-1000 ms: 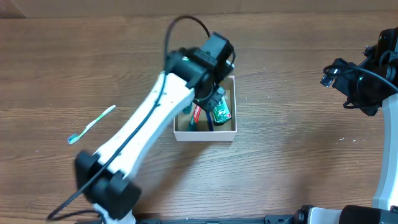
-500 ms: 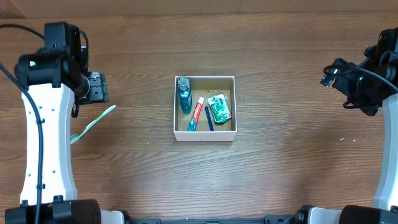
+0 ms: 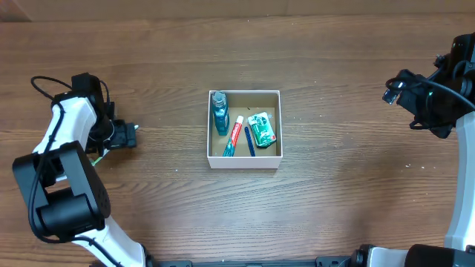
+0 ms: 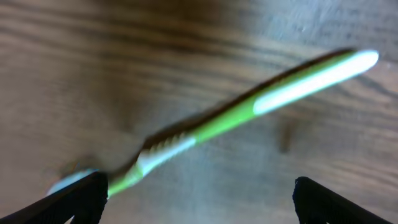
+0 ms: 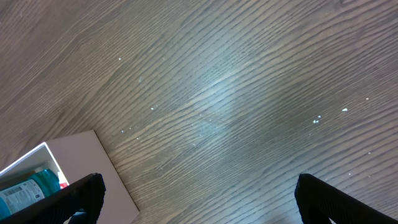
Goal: Pack container
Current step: 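Grasp the green toothbrush with the left gripper, then lower the toothbrush into the box and release it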
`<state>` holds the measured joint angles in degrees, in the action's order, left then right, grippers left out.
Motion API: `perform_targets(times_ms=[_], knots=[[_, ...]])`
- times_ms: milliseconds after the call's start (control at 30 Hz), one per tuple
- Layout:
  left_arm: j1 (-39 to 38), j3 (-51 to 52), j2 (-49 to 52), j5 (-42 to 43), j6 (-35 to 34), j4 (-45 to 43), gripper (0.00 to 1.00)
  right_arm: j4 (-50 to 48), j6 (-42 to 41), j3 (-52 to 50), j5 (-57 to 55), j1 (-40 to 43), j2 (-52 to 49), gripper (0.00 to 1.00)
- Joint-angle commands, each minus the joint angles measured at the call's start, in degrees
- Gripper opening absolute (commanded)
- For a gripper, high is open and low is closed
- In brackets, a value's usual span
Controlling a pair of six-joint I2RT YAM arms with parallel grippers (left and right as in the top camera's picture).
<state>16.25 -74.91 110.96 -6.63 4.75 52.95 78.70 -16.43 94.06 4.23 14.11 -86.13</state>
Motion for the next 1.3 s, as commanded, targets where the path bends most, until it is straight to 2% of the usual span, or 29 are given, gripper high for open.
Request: perform_targets(times_ms=[0,133,167,233,367,467,500,533,567,800,867,1033,1133,1267], knots=[[0.28,0.42,2.4,4.7,3.74,-1.64,0.96,-0.22,0.42,0.37,-0.26,-0.15,1.16,1.0],[0.28,0.42,5.05,6.19,3.82,-1.81,0.96,-0.22,0.42,0.37,-0.26,-0.15,1.16,1.0],[0.28,0.42,5.38,7.54,3.82,-1.73,0.91,-0.22,0.42,0.37,-0.26,-0.15,1.16,1.0],[0.28,0.46,5.64,9.07,3.82,-0.94,0.72,-0.2,0.44,0.37,-0.26,-0.15,1.16,1.0],[0.28,0.46,5.64,9.09,3.76,0.35,0.41,-0.17,0.42,0.37,-0.24,-0.15,1.16,1.0],[0.24,0.46,5.62,9.09,2.45,0.74,0.34,-0.17,0.44,0.37,-0.26,-0.15,1.16,1.0],[0.24,0.46,5.62,9.09,2.45,0.92,0.28,-0.17,0.42,0.37,-0.24,-0.15,1.16,1.0],[0.24,0.46,5.64,9.09,2.27,0.92,0.27,-0.17,0.42,0.37,-0.26,-0.15,1.16,1.0],[0.24,0.46,5.62,9.05,1.73,0.79,0.21,-0.17,0.44,0.37,-0.24,-0.15,1.16,1.0],[0.24,0.44,5.62,8.98,1.2,0.74,0.11,-0.17,0.44,0.37,-0.26,-0.15,1.16,1.0],[0.22,-0.11,5.6,6.19,-1.49,1.2,0.06,-0.17,0.42,0.37,-0.26,-0.15,1.16,1.0],[-0.57,-8.44,4.09,5.2,-3.08,8.96,0.04,-0.2,0.42,0.37,-0.26,-0.15,1.16,1.0],[-5.14,-16.13,-2.73,6.73,-3.04,13.81,0.04,-0.2,0.42,0.37,-0.26,-0.15,1.16,1.0],[-14.95,-20.09,-12.66,8.83,-0.57,12.81,0.04,-0.22,0.42,0.37,-0.26,-0.15,1.16,1.0]])
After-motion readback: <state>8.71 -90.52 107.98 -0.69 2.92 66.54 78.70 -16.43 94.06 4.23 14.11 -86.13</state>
